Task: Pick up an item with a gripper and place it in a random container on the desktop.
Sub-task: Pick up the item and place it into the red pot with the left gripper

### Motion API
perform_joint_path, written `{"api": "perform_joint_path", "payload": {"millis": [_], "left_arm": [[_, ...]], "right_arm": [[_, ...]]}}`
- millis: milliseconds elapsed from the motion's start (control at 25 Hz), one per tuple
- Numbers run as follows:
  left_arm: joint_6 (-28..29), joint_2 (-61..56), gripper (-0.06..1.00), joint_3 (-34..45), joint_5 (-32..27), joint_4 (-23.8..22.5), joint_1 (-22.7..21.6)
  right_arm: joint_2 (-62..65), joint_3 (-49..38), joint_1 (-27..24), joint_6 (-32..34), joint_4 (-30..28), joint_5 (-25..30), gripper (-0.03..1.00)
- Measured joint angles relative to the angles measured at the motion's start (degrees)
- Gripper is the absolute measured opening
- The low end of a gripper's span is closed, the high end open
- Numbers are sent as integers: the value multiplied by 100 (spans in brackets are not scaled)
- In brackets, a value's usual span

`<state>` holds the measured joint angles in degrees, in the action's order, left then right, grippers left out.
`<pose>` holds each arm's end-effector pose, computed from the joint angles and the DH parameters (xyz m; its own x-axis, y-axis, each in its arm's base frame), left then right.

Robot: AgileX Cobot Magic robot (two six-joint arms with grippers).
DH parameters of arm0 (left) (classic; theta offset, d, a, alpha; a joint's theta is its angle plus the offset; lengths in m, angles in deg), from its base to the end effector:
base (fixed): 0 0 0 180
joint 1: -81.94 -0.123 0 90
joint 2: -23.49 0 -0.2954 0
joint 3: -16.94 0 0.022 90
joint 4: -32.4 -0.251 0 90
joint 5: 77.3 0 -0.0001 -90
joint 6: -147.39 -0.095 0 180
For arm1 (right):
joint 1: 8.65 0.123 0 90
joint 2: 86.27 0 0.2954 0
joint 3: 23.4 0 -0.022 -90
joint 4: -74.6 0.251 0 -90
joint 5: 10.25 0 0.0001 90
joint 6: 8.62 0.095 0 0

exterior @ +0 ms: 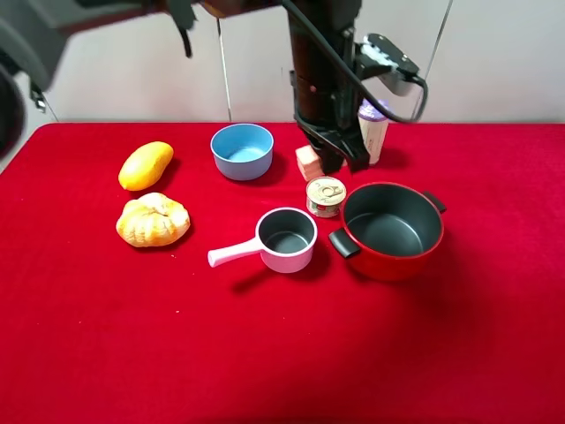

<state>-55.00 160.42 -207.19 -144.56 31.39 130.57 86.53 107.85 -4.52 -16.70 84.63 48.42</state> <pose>0.3315 -0.3741 0.2451 -0.2837 0.9079 -0.3086 0.9290 0.3400 0.1462 -0.0128 0.0133 0.2802 -0.3986 -0.0777 -0.9138 -0.2265 0.9739 0.0160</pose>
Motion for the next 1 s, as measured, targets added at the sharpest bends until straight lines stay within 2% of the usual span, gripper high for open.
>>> {"api": "perform_joint_path", "payload": {"millis": [280, 560, 1000], "left_arm": [[-538, 212, 25, -69, 99, 47, 222], [-993, 462, 25, -69, 731, 102, 431], [-1383, 862, 25, -69, 1542, 208, 644]], "right_arm": [[0, 0, 0, 0, 21, 0, 69], [0, 0, 0, 0, 42, 0, 69], [0, 0, 0, 0, 74, 0, 69]]}}
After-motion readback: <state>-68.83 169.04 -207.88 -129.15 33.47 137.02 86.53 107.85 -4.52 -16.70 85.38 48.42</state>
